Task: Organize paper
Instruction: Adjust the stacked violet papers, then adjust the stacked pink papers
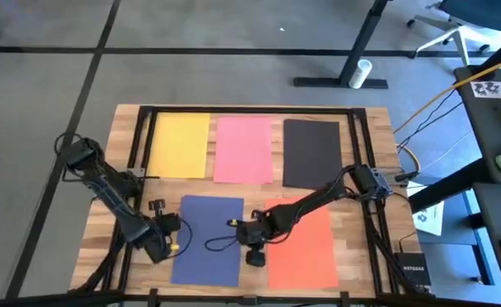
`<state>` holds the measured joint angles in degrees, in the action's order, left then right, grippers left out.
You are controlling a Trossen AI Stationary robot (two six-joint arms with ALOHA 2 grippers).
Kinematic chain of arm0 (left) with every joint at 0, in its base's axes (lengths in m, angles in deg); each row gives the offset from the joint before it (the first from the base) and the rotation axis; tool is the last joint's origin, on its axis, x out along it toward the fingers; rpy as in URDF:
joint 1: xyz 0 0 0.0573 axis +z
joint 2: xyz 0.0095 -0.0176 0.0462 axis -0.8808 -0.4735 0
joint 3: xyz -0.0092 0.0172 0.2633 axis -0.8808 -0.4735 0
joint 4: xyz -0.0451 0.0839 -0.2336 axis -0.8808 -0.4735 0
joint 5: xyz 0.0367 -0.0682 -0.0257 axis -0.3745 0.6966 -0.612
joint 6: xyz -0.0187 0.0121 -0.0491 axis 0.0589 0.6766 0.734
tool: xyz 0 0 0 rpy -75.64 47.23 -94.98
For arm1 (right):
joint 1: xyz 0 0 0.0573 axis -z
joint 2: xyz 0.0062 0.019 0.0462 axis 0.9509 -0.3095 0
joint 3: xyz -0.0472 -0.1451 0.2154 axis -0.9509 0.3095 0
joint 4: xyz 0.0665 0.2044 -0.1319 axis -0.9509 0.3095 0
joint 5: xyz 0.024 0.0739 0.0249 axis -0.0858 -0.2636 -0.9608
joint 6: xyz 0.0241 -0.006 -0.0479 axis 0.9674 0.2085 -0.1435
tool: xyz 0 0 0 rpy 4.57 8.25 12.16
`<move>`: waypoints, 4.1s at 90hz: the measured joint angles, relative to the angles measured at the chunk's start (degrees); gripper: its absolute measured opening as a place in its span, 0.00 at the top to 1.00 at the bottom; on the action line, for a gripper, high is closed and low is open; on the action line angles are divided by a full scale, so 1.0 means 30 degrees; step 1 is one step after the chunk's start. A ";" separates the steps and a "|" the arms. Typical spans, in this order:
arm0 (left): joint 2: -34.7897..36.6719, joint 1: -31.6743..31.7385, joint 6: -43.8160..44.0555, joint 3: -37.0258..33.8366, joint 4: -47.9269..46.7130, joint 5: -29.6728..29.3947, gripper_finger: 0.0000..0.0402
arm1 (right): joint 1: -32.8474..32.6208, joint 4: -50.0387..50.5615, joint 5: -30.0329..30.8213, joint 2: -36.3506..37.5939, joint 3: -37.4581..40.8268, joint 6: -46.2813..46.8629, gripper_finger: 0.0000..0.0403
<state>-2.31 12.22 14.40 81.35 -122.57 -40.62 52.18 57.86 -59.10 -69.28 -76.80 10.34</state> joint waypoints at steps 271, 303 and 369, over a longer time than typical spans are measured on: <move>-0.0009 0.3956 -0.3368 -0.1232 0.1570 -0.2547 1.00 | 0.4111 0.0118 0.1797 -0.0357 0.0220 -0.4589 1.00; -0.0067 0.3891 -0.3020 -0.0693 0.0134 -0.2314 1.00 | 0.4089 0.0834 0.1893 -0.0351 0.0177 -0.4589 1.00; 0.7158 0.0241 -0.4784 0.0313 0.3399 -0.6577 1.00 | 0.2042 0.4101 0.2839 0.1193 0.0316 -0.5500 1.00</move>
<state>19.17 12.95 0.05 82.29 -112.37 -60.35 58.30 70.16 -50.58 -65.70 -75.85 -6.16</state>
